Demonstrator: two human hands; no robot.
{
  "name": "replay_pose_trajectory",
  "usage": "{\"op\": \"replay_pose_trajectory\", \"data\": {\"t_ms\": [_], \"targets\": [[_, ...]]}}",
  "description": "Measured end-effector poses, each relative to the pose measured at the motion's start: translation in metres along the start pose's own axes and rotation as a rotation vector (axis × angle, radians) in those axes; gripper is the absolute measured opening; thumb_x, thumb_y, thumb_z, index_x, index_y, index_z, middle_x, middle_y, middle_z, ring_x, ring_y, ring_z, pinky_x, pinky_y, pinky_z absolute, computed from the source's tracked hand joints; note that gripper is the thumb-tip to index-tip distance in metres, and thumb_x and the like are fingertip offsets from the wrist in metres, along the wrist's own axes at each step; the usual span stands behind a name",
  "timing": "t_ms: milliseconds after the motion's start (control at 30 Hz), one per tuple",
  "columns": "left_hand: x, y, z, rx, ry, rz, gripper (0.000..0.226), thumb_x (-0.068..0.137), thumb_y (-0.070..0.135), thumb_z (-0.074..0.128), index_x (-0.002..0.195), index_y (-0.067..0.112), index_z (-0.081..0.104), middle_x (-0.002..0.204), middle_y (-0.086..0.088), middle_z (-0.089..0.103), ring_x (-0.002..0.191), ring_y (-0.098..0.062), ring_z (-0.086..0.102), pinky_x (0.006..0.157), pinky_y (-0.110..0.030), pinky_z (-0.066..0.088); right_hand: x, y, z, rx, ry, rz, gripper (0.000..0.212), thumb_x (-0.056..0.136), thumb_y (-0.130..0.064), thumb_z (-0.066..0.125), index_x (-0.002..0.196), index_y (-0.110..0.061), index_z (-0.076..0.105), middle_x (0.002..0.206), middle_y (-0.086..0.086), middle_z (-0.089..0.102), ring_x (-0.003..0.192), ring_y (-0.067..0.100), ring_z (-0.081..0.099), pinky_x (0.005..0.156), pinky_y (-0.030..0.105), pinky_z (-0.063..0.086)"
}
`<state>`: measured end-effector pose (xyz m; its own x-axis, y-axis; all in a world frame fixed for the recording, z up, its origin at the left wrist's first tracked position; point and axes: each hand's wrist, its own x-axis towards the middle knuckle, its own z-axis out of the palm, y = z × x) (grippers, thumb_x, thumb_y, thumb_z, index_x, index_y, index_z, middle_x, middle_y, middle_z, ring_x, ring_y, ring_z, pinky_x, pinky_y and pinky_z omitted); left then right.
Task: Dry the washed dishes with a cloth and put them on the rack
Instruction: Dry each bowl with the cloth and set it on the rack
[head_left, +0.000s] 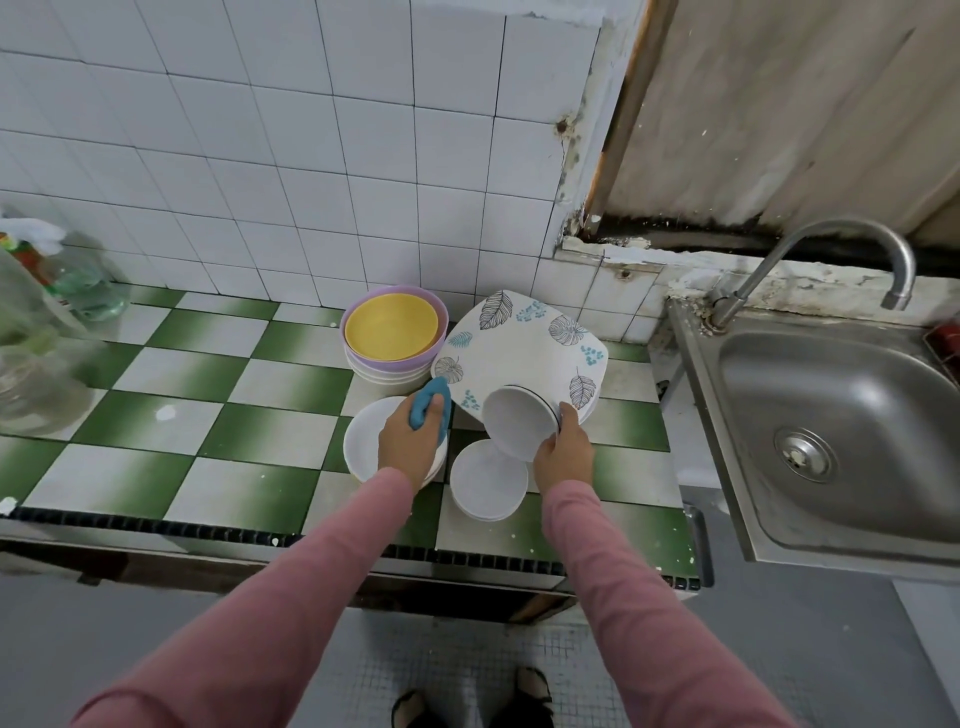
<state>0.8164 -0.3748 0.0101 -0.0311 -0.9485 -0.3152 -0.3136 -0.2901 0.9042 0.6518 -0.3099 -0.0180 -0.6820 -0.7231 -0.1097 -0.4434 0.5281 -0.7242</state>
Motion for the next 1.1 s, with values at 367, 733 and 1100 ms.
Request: {"op": "replay_pose_trajectory", "data": {"t_ms": [367, 733, 1100], "targets": [[-0.004, 0.002, -0.010, 0.005, -0.033, 0.018, 0.038, 0.099, 0.048, 0.048, 0.123, 0.020, 0.059, 0.108, -0.002, 0.063, 0.099, -0.023, 0.056, 0.096, -0.053, 0.051, -0.015, -0.001, 0.005, 0.099, -0.010, 0.017, 0.047, 0.085, 0.009, 0.041, 0.128, -0.007, 0.048, 0.111, 0.021, 0.057, 0.096, 0.030, 0.049, 0.078, 0.029, 0.035], [-0.008, 0.003, -0.025, 0.000, -0.009, 0.033, 0.038, 0.099, 0.045, 0.050, 0.120, 0.015, 0.060, 0.099, -0.003, 0.061, 0.093, -0.022, 0.056, 0.090, -0.050, 0.054, -0.026, -0.004, 0.012, 0.197, 0.015, 0.038, 0.043, 0.076, 0.013, 0.034, 0.105, -0.018, 0.040, 0.102, 0.016, 0.055, 0.094, 0.033, 0.050, 0.075, 0.030, 0.038], [-0.003, 0.008, -0.026, -0.048, 0.025, 0.008, 0.027, 0.100, 0.043, 0.050, 0.110, 0.020, 0.058, 0.101, -0.006, 0.063, 0.092, -0.023, 0.057, 0.088, -0.049, 0.054, -0.018, -0.033, -0.008, 1.057, -0.309, 0.498, 0.057, 0.086, 0.013, 0.032, 0.132, -0.021, 0.037, 0.118, 0.020, 0.053, 0.086, 0.043, 0.067, 0.073, 0.043, 0.058]]}}
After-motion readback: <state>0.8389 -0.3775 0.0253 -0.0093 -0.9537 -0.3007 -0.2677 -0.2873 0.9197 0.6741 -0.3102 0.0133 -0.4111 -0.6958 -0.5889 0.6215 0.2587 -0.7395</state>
